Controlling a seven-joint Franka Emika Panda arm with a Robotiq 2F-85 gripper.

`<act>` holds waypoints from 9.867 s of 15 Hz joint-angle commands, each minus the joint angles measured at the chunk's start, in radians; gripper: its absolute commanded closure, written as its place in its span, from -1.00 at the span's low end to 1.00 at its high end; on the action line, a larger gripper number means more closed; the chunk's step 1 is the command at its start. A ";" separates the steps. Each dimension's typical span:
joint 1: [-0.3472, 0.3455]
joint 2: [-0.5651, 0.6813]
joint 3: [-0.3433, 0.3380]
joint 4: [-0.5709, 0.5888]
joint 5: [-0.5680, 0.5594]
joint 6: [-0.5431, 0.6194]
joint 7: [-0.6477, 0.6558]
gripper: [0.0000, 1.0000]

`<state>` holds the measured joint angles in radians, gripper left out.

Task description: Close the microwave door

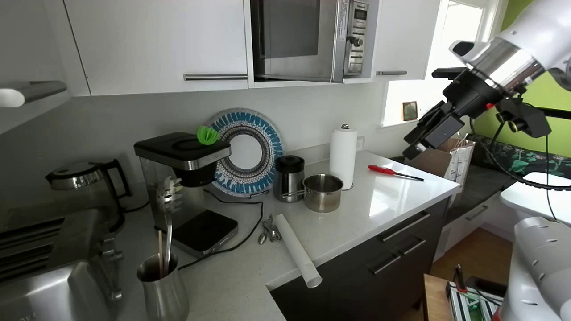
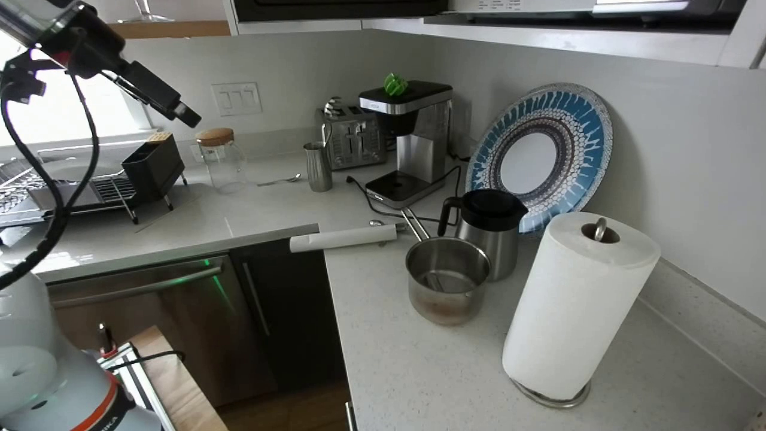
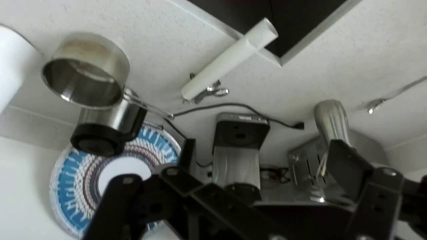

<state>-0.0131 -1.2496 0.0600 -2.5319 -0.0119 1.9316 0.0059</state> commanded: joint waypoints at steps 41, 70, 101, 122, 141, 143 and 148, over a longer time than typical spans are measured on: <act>-0.137 0.176 0.169 -0.152 0.051 1.235 0.185 -1.00; -0.310 0.379 0.202 -0.014 0.147 1.360 0.206 -1.00; -0.950 0.190 0.188 -0.124 0.193 1.181 0.364 -1.00; -1.253 0.241 0.508 -0.039 0.353 1.447 0.482 1.00; -1.172 0.510 0.448 0.106 0.311 1.338 0.427 0.98; -1.162 0.577 0.422 0.161 0.300 1.315 0.419 0.98; -1.185 0.693 0.446 0.261 0.292 1.315 0.392 1.00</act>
<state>-1.1836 -0.6317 0.4891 -2.3370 0.2995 3.2453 0.4095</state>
